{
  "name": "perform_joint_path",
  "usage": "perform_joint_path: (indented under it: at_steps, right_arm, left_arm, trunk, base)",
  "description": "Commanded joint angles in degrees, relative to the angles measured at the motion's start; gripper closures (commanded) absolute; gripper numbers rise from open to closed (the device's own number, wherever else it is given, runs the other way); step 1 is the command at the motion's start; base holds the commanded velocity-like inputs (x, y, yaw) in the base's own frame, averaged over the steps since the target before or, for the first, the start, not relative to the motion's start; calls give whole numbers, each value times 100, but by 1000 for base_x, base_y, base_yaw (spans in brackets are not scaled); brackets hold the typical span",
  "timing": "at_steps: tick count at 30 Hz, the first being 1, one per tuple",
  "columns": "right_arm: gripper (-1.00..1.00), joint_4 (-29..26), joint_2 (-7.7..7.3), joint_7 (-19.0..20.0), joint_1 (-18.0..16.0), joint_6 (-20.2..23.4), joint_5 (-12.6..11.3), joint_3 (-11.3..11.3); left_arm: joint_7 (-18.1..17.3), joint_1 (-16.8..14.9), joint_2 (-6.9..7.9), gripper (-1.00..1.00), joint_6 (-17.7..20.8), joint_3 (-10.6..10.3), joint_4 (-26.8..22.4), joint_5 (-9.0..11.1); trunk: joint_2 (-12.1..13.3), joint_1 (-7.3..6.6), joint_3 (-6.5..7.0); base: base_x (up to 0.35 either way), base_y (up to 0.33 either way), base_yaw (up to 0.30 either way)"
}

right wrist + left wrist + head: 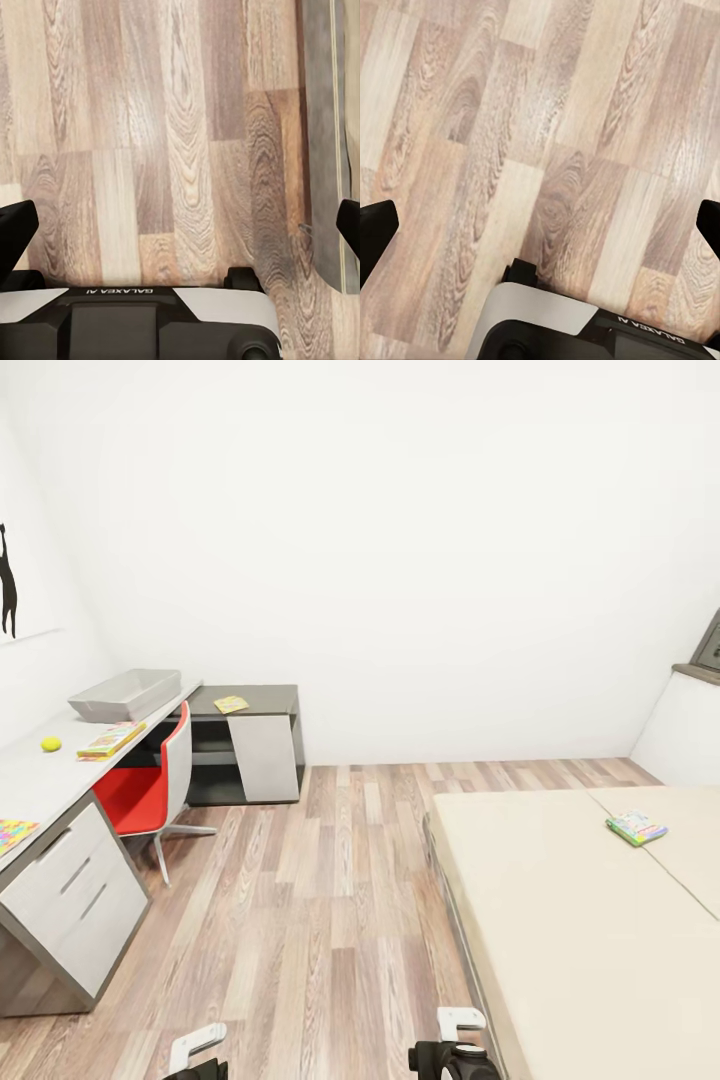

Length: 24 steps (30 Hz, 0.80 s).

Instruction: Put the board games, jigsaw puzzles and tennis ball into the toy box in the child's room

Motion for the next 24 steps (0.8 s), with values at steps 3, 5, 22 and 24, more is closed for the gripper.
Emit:
perform_joint_path:
  at_steps: [3, 5, 22, 24]
  right_arm:
    - [-100, -11, 1, -23, -3, 36, -3, 6]
    - [-100, -11, 1, -23, -3, 37, -3, 6]
    - [-100, -11, 1, -23, -3, 32, -3, 6]
    - [-100, -11, 1, -23, -3, 34, -3, 6]
  left_arm:
    - [20, -2, -3, -100, 33, -11, -13, 59]
    - [20, -2, -3, -100, 33, -11, -13, 59]
    - [24, -2, -6, -100, 33, -11, -13, 57]
    - [24, -2, -6, -100, 33, -11, -13, 55]
  trunk:
    - [-12, 3, -12]
    - [-12, 3, -12]
    - [-12, 3, -12]
    - [-12, 3, -12]
  base:
    - [-5, -9, 0]
    - [-3, -4, 0]
    - [0, -65, 0]
    - [0, -95, 0]
